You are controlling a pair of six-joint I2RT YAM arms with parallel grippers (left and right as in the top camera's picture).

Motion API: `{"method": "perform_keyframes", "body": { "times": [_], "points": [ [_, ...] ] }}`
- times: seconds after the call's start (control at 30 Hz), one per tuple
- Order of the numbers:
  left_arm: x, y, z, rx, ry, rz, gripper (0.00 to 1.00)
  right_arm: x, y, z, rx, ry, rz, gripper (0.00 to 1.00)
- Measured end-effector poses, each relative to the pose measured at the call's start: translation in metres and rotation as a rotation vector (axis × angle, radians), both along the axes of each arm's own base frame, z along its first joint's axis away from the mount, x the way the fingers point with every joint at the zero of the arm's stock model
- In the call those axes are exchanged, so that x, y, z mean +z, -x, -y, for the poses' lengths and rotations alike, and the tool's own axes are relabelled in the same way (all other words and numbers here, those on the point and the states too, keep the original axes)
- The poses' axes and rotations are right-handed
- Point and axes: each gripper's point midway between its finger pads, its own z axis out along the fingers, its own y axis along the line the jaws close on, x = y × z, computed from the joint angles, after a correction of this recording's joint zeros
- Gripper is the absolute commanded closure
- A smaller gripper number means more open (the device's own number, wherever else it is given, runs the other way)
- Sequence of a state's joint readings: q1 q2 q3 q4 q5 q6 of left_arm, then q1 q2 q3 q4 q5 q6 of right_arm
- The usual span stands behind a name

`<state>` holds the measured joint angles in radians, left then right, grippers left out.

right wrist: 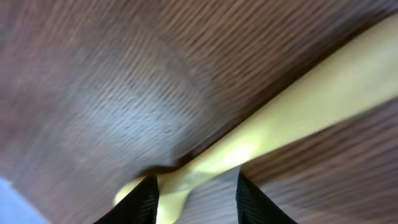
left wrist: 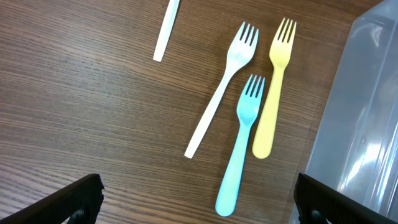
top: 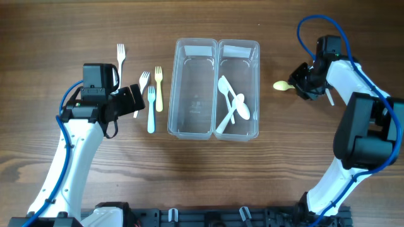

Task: Pack container
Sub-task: 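Grasp the yellow spoon by its handle with the right gripper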

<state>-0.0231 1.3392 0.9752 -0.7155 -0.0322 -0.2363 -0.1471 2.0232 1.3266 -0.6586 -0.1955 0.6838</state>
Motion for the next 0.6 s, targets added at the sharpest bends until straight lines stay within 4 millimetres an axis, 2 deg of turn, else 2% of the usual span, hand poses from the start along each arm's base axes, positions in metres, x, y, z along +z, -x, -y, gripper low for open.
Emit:
{"method": "perform_keyframes", "body": {
  "times": [0.33,0.6],
  "points": [
    [0.0,0.0,0.0,0.0,0.0,0.0,0.0,0.0,0.004,-0.006,-0.13,-0.066,-0.037,0.57],
    [0.0,0.0,0.0,0.0,0.0,0.0,0.0,-0.002,0.017,0.003,-0.16,-0.009,-0.092,0.57]
  ]
}}
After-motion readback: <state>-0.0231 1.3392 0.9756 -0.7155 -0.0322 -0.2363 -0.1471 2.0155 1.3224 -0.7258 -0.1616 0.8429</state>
